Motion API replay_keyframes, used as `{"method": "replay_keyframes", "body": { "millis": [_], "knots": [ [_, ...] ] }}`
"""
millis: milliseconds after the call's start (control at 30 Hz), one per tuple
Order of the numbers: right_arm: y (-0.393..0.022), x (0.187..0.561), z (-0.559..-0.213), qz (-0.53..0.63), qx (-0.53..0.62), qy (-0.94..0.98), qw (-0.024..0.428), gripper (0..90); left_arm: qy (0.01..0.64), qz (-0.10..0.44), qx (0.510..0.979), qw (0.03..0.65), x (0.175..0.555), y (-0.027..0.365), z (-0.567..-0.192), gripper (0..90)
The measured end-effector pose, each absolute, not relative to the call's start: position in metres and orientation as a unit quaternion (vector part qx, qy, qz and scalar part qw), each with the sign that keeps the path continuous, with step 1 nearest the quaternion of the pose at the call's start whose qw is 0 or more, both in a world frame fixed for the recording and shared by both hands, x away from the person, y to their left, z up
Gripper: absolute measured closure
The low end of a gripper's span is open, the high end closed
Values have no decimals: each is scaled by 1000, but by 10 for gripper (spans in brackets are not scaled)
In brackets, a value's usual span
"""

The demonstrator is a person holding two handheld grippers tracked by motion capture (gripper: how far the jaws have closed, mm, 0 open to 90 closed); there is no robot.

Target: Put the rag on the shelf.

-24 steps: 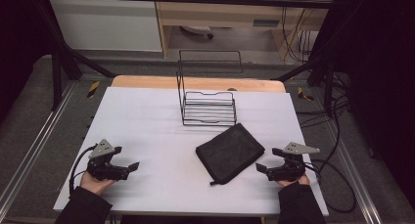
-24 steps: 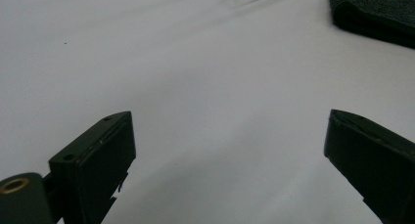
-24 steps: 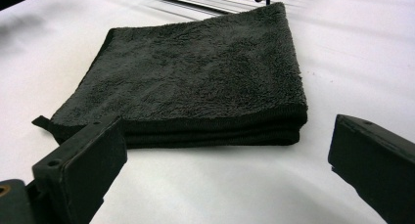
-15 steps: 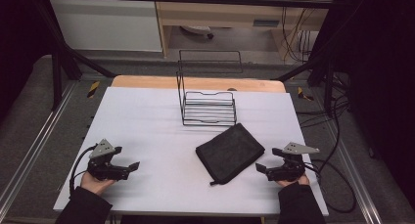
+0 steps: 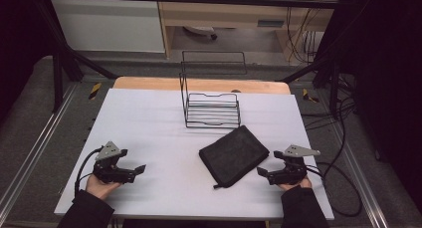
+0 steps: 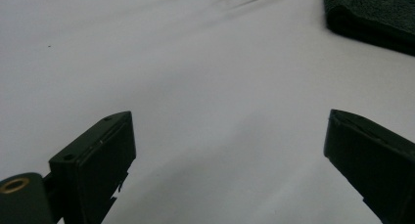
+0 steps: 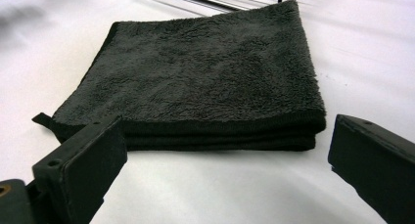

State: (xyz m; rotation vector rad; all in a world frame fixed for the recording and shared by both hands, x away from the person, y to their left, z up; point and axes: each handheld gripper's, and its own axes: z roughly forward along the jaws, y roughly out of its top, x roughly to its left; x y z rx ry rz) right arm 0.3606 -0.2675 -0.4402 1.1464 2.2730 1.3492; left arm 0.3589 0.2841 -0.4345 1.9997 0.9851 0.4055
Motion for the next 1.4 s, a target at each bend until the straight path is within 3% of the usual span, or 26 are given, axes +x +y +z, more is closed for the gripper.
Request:
{"method": "replay_keyframes", "body": {
  "millis": [667, 1400],
  "knots": [
    [-258, 362, -441, 451, 393, 790, 134, 15, 399, 160, 802, 415, 369, 245, -421, 63],
    [-253, 361, -440, 454, 394, 788, 135, 15, 363, 140, 829, 403, 398, 150, -407, 137]
  ]
}}
